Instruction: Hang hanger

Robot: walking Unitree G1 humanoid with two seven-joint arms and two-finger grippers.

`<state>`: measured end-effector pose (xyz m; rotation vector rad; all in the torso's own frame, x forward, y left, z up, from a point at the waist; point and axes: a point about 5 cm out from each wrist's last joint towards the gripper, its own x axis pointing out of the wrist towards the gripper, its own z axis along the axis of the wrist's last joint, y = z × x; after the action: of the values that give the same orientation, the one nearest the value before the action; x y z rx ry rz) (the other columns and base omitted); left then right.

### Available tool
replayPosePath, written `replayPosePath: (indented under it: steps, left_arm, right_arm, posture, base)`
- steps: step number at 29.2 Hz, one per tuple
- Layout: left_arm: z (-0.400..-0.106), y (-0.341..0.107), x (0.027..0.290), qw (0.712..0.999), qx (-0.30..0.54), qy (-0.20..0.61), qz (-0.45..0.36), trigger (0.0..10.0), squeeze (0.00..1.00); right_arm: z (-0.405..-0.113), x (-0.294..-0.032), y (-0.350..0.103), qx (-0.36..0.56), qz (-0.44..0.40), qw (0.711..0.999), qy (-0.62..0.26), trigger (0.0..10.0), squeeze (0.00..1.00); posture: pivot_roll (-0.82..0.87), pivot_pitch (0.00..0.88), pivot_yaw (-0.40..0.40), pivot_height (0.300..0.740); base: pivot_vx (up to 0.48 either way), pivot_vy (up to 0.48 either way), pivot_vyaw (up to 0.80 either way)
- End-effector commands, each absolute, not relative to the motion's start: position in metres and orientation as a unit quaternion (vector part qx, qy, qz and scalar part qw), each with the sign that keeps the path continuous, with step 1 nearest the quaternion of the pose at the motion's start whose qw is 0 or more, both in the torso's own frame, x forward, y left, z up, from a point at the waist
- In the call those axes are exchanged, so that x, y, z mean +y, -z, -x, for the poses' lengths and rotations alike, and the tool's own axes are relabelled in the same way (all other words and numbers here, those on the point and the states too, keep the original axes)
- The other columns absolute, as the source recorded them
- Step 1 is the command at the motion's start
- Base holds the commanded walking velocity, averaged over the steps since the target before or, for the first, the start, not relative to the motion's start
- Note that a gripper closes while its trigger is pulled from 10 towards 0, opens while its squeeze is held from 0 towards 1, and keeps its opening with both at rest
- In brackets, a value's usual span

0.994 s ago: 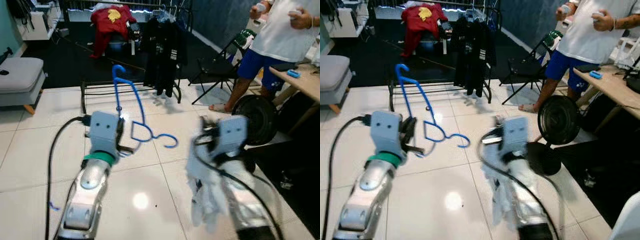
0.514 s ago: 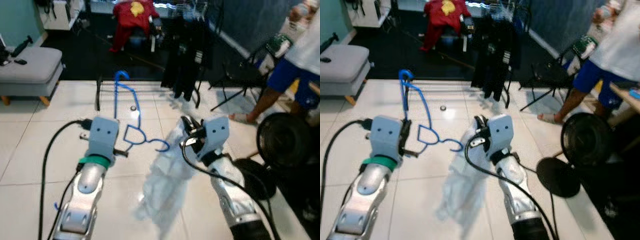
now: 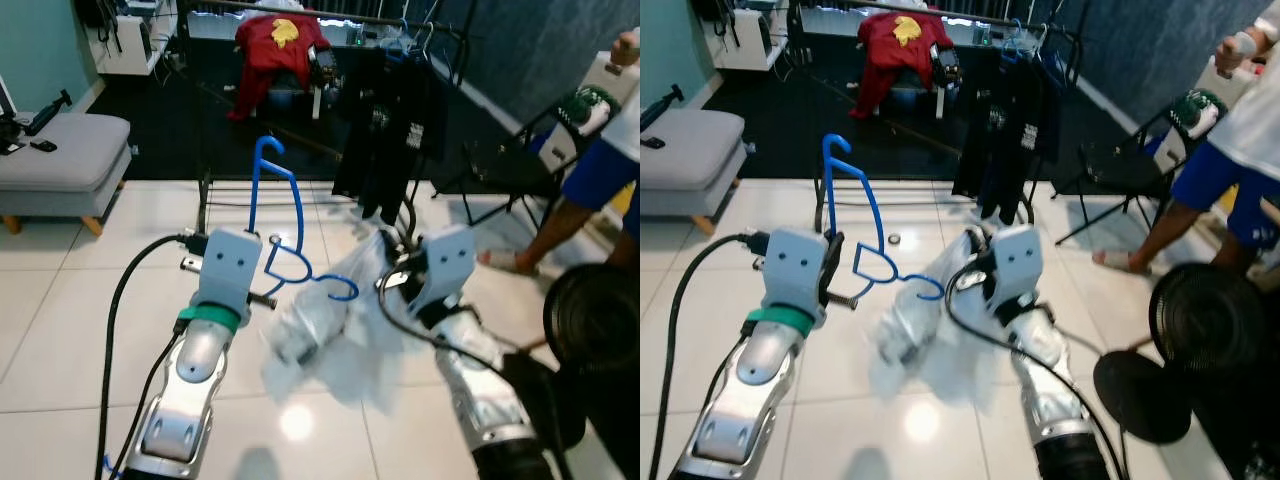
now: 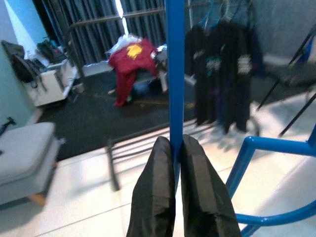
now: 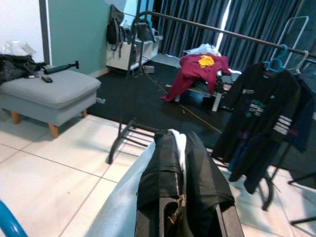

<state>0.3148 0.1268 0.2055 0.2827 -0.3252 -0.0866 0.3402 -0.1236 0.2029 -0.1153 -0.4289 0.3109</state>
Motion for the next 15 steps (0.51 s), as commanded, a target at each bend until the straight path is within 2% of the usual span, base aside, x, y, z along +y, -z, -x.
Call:
replayPosePath:
  steps: [1,8,15]
  left_arm:
    - [-0.3152,-0.2035,0.12,0.973,-0.166,0.048,-0.151,10.0,0.0]
    - [-0.3175,-0.2019,0.1281,0.974,-0.167,0.009,-0.156,10.0,0.0]
    - [-0.3174,-0.2048,0.1264,0.969,-0.184,-0.003,-0.166,10.0,0.0]
  right_arm:
    - [-0.3412,-0.1371,-0.2068,-0.227,0.073,0.963,-0.127,10.0,0.0]
    - [-0.344,-0.145,-0.212,-0.24,0.098,0.96,-0.103,10.0,0.0]
    - [-0.3421,-0.1417,-0.2107,-0.242,0.098,0.959,-0.107,10.0,0.0]
  posture:
    - [-0.02,0.093,-0.014,0.74]
    - [-0.02,0.084,-0.012,0.74]
    - [-0.03,0.077,-0.011,0.74]
  base:
    - [0.48,0.0,0.0]
    - [0.48,0.0,0.0]
    - [0.48,0.0,0.0]
